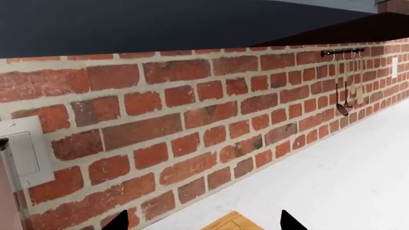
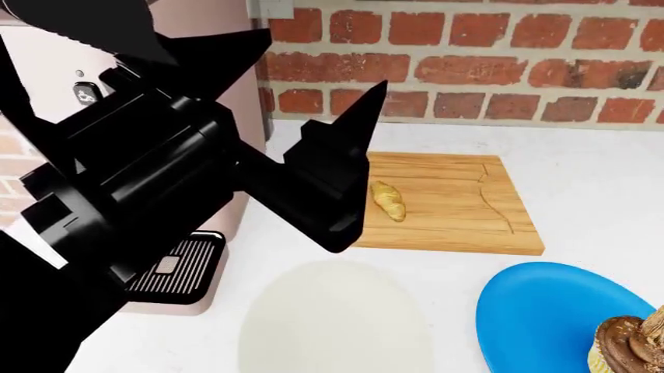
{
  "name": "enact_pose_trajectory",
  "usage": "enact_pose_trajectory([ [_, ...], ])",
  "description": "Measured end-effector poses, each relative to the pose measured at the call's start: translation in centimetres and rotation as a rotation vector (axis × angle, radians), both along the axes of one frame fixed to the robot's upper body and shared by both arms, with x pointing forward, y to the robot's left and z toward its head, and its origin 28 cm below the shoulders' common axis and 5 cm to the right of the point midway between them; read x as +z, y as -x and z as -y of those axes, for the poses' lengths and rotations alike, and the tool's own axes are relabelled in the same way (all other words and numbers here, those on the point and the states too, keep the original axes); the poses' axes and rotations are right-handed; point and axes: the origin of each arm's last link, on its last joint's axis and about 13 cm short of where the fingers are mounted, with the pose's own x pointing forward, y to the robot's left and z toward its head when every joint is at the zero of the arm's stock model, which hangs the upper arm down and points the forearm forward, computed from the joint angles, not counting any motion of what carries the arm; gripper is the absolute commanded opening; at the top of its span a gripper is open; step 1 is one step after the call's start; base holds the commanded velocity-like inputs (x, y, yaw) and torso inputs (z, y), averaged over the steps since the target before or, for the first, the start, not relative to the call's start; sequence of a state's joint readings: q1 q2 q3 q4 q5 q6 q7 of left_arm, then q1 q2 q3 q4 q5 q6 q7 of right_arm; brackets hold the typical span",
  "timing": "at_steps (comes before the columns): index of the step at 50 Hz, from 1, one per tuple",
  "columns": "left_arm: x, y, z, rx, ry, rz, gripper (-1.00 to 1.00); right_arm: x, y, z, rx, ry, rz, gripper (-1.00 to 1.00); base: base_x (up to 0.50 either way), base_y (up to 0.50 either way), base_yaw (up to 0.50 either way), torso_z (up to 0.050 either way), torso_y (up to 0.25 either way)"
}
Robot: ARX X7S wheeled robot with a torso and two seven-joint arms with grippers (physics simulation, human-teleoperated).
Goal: From the different types of pastries on the counter, select a croissant and place it on the cutting board. Then retrieve a jar of jam from the cabinet and place it alongside the croissant on the cutting board.
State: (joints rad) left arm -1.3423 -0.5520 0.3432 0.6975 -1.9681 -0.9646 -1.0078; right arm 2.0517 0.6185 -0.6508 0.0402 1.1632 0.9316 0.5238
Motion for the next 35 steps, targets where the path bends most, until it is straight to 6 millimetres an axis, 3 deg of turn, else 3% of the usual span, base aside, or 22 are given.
enact_pose_trajectory([
  [22,-0.1,-0.1,0.1,-0.002,-0.004,-0.004,1.0,3.1,-0.7,-0.3,0.049,-0.018,-0.181,1.0,0.0,0.0,0.0,0.0,0.0],
  [35,-0.1,-0.1,0.1,-0.003,-0.005,-0.004,1.0,3.8,-1.6,-0.8,0.057,-0.004,-0.293,1.0,0.0,0.0,0.0,0.0,0.0],
])
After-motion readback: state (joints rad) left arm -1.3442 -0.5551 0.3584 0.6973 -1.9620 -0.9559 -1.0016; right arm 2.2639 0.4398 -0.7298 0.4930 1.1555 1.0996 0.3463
